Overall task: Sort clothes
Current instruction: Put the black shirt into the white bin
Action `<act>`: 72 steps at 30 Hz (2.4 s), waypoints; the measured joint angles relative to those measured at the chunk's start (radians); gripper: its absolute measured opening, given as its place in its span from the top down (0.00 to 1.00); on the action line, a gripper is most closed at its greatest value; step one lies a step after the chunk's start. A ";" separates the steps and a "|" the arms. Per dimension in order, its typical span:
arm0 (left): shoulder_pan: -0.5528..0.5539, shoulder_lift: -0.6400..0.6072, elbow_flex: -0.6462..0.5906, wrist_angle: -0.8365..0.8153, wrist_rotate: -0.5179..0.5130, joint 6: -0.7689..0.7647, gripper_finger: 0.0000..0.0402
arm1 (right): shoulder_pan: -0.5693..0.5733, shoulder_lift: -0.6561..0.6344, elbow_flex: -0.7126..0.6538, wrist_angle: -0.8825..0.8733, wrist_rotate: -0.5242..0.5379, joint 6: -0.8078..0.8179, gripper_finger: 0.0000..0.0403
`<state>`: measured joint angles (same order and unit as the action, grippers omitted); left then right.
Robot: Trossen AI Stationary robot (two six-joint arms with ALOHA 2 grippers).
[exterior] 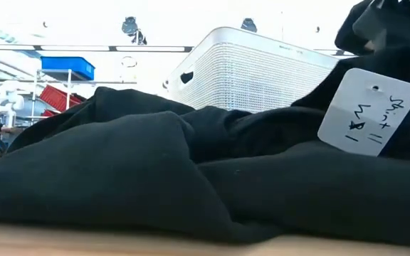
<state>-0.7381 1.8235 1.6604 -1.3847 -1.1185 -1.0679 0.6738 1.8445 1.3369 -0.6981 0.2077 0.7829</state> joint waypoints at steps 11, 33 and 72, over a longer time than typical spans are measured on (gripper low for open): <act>-0.036 -0.005 -0.001 0.023 -0.003 0.030 0.59 | 0.013 0.148 0.000 0.088 -0.012 -0.044 0.58; -0.036 -0.005 -0.001 0.019 0.043 0.026 0.59 | 0.060 0.094 -0.010 -0.206 -0.105 0.133 0.97; 0.039 -0.005 -0.033 0.036 0.201 -0.103 0.59 | -0.314 0.134 0.148 0.409 0.047 -0.563 1.00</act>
<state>-0.6995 1.8187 1.6277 -1.3484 -0.9172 -1.1711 0.3602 1.9789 1.4845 -0.2892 0.2546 0.2195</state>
